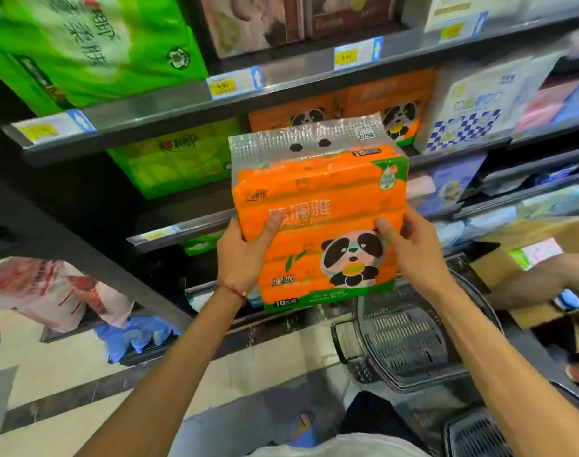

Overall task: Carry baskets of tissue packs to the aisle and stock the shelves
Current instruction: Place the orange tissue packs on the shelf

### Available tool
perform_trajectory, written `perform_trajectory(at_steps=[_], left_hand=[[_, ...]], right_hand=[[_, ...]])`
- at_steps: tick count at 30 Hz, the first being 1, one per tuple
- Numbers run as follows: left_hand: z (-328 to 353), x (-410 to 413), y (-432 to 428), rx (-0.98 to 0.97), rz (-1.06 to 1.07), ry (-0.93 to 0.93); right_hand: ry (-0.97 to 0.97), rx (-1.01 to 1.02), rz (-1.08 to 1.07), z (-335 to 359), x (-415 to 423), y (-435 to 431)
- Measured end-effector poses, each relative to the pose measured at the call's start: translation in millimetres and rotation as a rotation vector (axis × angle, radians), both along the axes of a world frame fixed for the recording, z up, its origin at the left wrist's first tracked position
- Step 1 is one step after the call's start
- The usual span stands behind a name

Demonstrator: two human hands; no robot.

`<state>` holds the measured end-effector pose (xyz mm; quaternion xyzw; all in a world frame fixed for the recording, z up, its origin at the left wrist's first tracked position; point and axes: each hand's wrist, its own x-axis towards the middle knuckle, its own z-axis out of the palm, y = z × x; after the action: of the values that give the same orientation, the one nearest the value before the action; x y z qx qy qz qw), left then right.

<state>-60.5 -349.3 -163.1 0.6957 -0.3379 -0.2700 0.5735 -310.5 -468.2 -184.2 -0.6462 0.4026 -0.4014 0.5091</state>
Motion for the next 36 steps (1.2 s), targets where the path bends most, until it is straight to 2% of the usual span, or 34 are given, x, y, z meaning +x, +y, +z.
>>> perform_trajectory(at_steps=[5,11,16,19,24,27,32,36], left_hand=[[19,17,-18,-0.020,-0.019,-0.308],[19,31,-62,-0.123,0.014,-0.366],[2,48,-111,-0.099,0.015,-0.406],[-16,63,-135,-0.088,0.000,-0.534],[-50,82,-165,-0.219,-0.014,-0.632],[-71,88,-181,-0.162,0.042,-0.738],[-85,95,-204,-0.067,0.080,-0.546],[-102,101,-197,-0.092,0.099,-0.555]], right_hand=[[0.091,-0.177,-0.107,7,9,-19],[0.028,-0.265,-0.190,8,33,-62],[0.021,-0.358,-0.245,3,50,-113],[0.028,-0.384,-0.288,-5,61,-144],[-0.023,-0.363,-0.307,-20,83,-182],[-0.051,-0.328,-0.295,-35,95,-201],[-0.069,-0.320,-0.304,-55,112,-220],[-0.074,-0.310,-0.247,-57,125,-224]])
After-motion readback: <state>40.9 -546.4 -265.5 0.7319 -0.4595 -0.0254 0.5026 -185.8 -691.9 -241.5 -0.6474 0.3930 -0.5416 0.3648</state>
